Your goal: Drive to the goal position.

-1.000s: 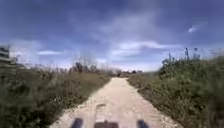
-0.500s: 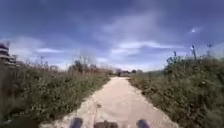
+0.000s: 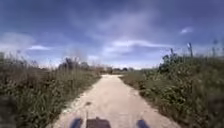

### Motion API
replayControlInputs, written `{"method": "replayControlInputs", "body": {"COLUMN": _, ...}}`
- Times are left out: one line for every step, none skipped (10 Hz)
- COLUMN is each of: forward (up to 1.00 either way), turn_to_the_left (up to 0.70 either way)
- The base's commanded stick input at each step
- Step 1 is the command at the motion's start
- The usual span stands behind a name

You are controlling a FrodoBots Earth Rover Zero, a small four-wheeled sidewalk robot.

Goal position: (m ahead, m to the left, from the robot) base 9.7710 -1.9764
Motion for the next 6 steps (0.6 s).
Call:
{"method": "replayControlInputs", "body": {"forward": 1.0, "turn_to_the_left": -0.3}}
{"method": "replayControlInputs", "body": {"forward": 1.0, "turn_to_the_left": -0.2}}
{"method": "replayControlInputs", "body": {"forward": 1.0, "turn_to_the_left": -0.1}}
{"method": "replayControlInputs", "body": {"forward": 1.0, "turn_to_the_left": 0.0}}
{"method": "replayControlInputs", "body": {"forward": 1.0, "turn_to_the_left": 0.0}}
{"method": "replayControlInputs", "body": {"forward": 1.0, "turn_to_the_left": -0.28}}
